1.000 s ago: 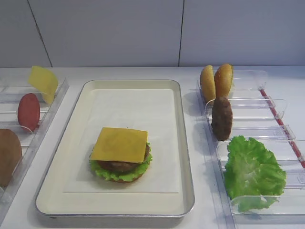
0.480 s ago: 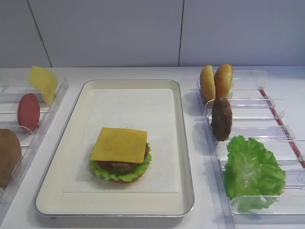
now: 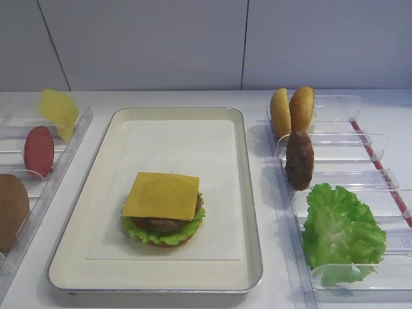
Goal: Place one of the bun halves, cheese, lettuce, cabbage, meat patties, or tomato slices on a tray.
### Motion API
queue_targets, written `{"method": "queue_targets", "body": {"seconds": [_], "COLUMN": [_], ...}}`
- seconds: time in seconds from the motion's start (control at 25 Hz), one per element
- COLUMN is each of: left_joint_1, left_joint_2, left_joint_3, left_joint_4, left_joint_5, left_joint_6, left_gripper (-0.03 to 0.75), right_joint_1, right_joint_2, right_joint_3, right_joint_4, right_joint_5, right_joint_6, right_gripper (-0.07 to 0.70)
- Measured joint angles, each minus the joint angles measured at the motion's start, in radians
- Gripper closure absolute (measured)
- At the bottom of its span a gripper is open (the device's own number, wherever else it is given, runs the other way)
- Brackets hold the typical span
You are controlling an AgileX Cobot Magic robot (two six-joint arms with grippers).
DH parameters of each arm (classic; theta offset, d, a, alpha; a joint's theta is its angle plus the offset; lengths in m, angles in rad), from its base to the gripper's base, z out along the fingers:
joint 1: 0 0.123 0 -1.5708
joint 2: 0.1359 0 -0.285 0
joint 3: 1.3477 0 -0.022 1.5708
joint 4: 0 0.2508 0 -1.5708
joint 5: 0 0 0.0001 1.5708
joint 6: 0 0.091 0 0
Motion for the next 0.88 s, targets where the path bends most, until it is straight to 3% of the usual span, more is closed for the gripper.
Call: {"method": "queue_targets", "body": {"seconds": [0.32, 0.6, 0.88], "left_joint_1": [0.007, 0.094, 0.124], "left_joint_2": [0.000, 0.000, 0.000], "left_joint_3": [0.000, 0.000, 0.000], "left_joint_4": [0.000, -0.001, -0.001], "left_joint_5": [0.000, 0.000, 0.000], "left_joint_6": [0.000, 0.000, 0.000], "left_gripper": [0.311, 0.312, 0.312], "right_joint_1": [0.000, 0.000, 0.000], "right_joint_2": [0.000, 0.000, 0.000], "right_joint_3": [0.000, 0.000, 0.000], "right_joint_4": [0.000, 0.000, 0.000], "right_joint_5": [0.000, 0.000, 0.000], "right_joint_6": [0.000, 0.000, 0.000], "right_gripper": [0.330, 0.330, 0.330]}}
